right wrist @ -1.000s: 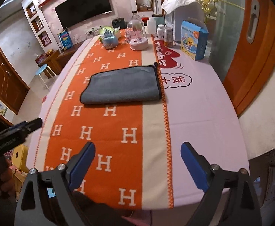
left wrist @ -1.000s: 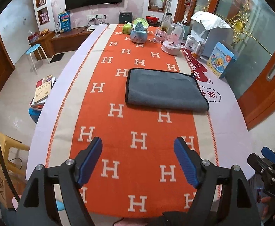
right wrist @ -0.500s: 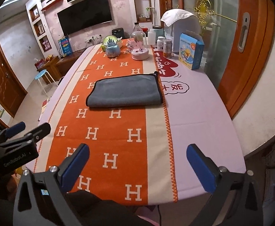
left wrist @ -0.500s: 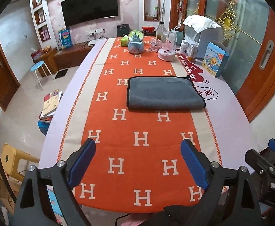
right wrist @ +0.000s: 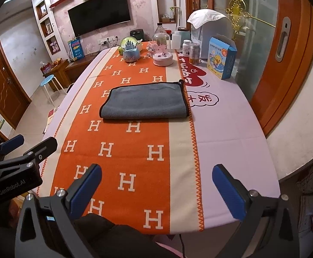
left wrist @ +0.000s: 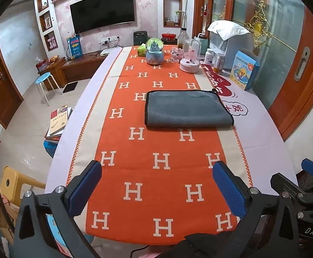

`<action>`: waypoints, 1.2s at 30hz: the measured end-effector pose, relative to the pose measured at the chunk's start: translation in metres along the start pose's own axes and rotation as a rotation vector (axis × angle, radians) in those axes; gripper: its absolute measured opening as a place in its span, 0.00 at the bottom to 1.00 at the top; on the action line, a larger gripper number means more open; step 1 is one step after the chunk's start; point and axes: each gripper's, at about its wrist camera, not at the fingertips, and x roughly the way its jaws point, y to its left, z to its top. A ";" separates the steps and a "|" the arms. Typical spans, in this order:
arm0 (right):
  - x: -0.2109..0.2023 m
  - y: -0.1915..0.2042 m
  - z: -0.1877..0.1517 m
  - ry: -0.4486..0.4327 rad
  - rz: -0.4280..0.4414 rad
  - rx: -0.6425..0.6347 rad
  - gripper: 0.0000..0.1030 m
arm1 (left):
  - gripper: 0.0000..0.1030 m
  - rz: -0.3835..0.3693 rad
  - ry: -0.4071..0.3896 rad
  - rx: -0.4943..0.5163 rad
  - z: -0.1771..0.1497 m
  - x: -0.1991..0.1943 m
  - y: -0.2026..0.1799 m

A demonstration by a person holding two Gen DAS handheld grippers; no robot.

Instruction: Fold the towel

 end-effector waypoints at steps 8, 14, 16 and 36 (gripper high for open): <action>0.001 0.001 0.000 0.002 0.000 -0.001 1.00 | 1.00 0.012 0.005 -0.002 0.000 0.003 0.002; 0.003 0.002 0.000 0.005 -0.002 -0.002 1.00 | 1.00 0.006 0.001 -0.017 -0.001 0.003 0.004; 0.002 0.002 0.000 0.004 -0.001 -0.002 1.00 | 1.00 0.007 0.000 -0.019 -0.001 0.003 0.004; 0.004 0.005 -0.005 0.008 -0.002 -0.004 1.00 | 1.00 -0.001 0.000 -0.010 -0.007 -0.004 -0.001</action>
